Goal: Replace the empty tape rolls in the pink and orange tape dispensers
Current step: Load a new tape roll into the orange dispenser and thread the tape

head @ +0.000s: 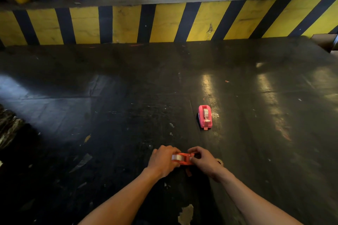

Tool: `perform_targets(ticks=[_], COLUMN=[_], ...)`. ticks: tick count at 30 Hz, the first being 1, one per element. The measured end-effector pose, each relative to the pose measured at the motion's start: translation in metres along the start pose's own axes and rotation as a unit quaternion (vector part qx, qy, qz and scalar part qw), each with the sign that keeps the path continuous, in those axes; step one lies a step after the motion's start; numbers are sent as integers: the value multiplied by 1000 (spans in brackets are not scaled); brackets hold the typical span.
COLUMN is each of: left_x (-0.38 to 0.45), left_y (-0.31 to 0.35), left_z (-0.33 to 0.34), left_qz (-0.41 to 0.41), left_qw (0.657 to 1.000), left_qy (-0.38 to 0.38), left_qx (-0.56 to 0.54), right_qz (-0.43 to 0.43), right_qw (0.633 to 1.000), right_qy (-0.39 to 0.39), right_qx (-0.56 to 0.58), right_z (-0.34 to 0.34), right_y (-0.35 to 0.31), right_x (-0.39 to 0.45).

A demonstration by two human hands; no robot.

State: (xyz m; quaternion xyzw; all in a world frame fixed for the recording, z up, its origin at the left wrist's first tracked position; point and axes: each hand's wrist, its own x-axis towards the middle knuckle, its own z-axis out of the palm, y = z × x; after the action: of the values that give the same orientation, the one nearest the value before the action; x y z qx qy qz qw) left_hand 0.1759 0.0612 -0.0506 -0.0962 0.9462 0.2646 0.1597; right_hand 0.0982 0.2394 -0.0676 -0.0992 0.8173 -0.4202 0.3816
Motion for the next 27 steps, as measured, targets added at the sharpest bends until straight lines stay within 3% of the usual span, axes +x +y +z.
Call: perform_targets(ticks=[4,8,14,22,24,27], left_x=[4,5,7,8,8,8], left_y=[-4,-5,-5,-12,-14,-13], left_z=[3,2,1,4,5,6], left_qz=[-10,-9,-12,-14,-16,-13], left_qw=[1000,1000,1000,1000,1000,1000], left_qy=[-6,-11,-15,-6,-13,-10], left_qx=[-18,-21,-9,-1,-2,-4], right_qz=[-42,1,22,29,50,16], right_qw=[986,976,992,992,995,998], right_qy=[112,76,78,111,83,57], right_qx=[-119,-206,-99,-48,-25,-37], right_z=[9,19,25,-8,-15,-11], right_y=[-2,-11,-14,1,6,1], right_x=[6,6,14,-3,-6,-8])
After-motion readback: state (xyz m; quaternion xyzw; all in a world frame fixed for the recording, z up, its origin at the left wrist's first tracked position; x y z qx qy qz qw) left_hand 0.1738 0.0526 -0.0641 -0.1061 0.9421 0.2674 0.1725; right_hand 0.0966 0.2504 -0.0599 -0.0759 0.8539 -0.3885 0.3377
